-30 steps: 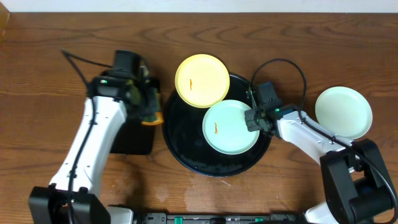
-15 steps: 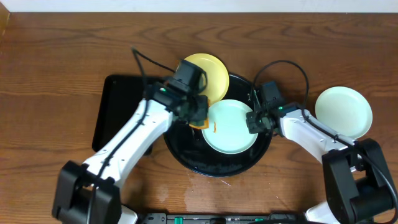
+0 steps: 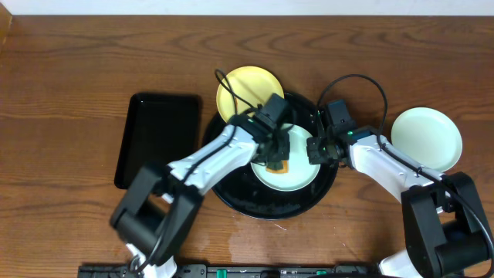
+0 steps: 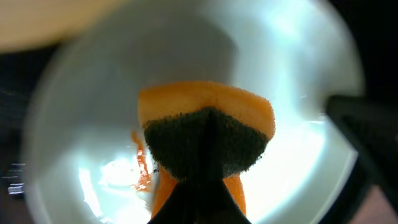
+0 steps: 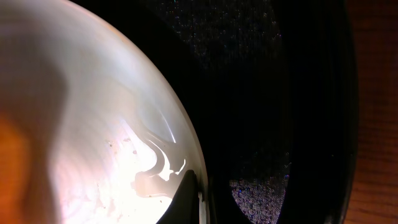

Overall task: Clean dirty plates on tray and stack at the side
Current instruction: 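Scrub the held mint plate with the sponge in the left gripper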

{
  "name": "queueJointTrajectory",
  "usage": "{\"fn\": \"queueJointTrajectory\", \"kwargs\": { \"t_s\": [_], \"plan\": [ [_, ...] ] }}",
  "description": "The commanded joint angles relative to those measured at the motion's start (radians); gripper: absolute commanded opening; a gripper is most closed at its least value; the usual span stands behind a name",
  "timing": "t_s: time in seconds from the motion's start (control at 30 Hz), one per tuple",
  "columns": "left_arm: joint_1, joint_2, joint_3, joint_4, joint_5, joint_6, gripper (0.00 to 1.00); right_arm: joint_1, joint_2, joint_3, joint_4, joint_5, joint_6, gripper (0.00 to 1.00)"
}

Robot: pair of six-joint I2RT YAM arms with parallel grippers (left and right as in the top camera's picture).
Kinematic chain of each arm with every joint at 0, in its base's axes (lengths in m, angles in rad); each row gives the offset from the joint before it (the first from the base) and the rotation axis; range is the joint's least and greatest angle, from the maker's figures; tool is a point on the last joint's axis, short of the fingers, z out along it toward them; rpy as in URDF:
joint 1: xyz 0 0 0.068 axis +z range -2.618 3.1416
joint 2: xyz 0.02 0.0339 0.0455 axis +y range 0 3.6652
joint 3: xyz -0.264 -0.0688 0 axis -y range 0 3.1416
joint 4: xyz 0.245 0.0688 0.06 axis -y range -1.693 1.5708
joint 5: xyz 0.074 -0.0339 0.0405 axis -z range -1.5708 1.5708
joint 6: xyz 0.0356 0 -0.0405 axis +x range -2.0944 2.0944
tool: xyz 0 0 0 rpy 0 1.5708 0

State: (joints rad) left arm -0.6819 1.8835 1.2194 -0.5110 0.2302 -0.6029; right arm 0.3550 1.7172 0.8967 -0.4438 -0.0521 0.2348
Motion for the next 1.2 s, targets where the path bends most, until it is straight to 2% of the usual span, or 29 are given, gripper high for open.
{"fn": "queueJointTrajectory", "kwargs": {
  "t_s": [0.0, 0.1, 0.23, 0.63, 0.87, 1.03, 1.17],
  "plan": [
    [-0.001, 0.050, -0.008, 0.016, -0.003, -0.072, 0.08, 0.002, 0.052, -0.042, -0.021, 0.048, 0.011, 0.01],
    [0.000, 0.085, -0.008, 0.013, -0.061, -0.055, 0.07, 0.002, 0.052, -0.042, -0.021, 0.048, 0.011, 0.01],
    [-0.011, 0.092, -0.002, -0.057, -0.344, -0.049, 0.07, 0.002, 0.052, -0.042, -0.022, 0.048, 0.012, 0.01],
    [-0.025, 0.089, 0.047, -0.162, -0.751, 0.047, 0.07, 0.002, 0.052, -0.042, -0.032, 0.049, 0.012, 0.01],
    [-0.022, 0.052, 0.122, -0.246, -0.770, 0.079, 0.07, -0.001, 0.052, -0.042, -0.053, 0.078, 0.027, 0.01],
    [0.014, -0.060, 0.168, -0.313, -0.765, 0.079, 0.07, -0.010, 0.052, -0.042, -0.054, 0.078, 0.026, 0.01],
    [0.101, -0.192, 0.169, -0.383, -0.730, 0.079, 0.08, -0.009, 0.052, -0.042, -0.054, 0.077, 0.024, 0.01]
  ]
}}
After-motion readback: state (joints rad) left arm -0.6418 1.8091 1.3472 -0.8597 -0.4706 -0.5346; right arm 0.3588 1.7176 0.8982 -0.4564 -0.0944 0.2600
